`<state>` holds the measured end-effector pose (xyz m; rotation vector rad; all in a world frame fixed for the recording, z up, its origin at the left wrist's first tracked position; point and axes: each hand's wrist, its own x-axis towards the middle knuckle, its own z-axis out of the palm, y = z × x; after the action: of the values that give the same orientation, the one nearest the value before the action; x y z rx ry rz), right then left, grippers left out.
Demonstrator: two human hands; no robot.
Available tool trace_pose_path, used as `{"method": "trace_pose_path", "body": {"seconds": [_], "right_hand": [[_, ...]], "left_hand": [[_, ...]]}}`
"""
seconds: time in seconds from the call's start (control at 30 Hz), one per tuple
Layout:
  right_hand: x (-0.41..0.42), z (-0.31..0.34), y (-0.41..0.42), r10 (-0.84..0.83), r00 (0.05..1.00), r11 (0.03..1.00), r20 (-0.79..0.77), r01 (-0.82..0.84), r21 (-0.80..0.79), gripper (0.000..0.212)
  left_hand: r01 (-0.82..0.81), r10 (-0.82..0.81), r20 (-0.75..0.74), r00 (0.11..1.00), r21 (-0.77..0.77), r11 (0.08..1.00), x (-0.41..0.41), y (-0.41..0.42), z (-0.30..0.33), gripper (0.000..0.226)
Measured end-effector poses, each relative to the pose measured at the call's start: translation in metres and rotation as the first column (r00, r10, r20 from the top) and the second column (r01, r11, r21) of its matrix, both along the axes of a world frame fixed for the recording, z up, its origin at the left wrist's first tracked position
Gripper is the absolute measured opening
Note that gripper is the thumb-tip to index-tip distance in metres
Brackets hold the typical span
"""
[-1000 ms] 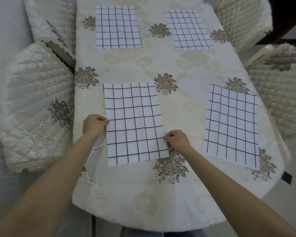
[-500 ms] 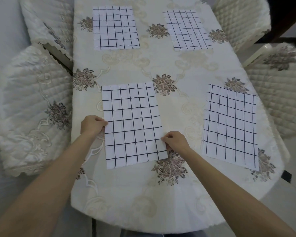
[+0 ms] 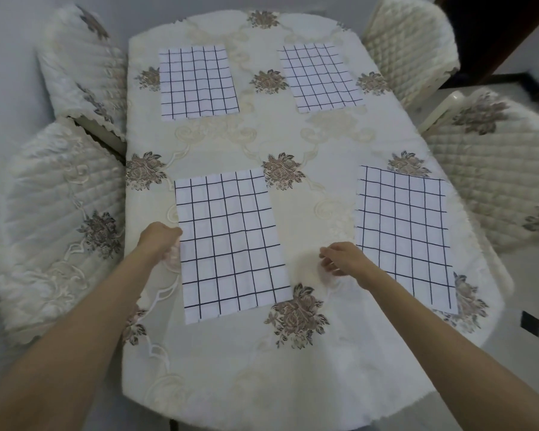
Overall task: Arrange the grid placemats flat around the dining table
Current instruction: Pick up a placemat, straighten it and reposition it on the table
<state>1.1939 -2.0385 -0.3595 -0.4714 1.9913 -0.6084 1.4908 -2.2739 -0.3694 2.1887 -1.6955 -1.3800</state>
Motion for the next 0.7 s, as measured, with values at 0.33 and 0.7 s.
{"method": "trace_pose_path", "body": {"seconds": [0.33,0.7], "right_hand": [[-0.112,0.012,0.055,-0.342,0.936,0.93,0.079,0.349,-0.113,0.012],[-0.241,-0.007,0.116,-0.465,0.885,0.87,-0.029,0.45,-0.203,0.018]], "left_hand": [[-0.049,0.002,-0.261,0.965,-0.174,0.983,-0.114,0.056,0.018,0.048],[0.007,-0.028,-0.307,0.951,-0.07,0.998,-0.272,0.168,-0.015,0.035]]}}
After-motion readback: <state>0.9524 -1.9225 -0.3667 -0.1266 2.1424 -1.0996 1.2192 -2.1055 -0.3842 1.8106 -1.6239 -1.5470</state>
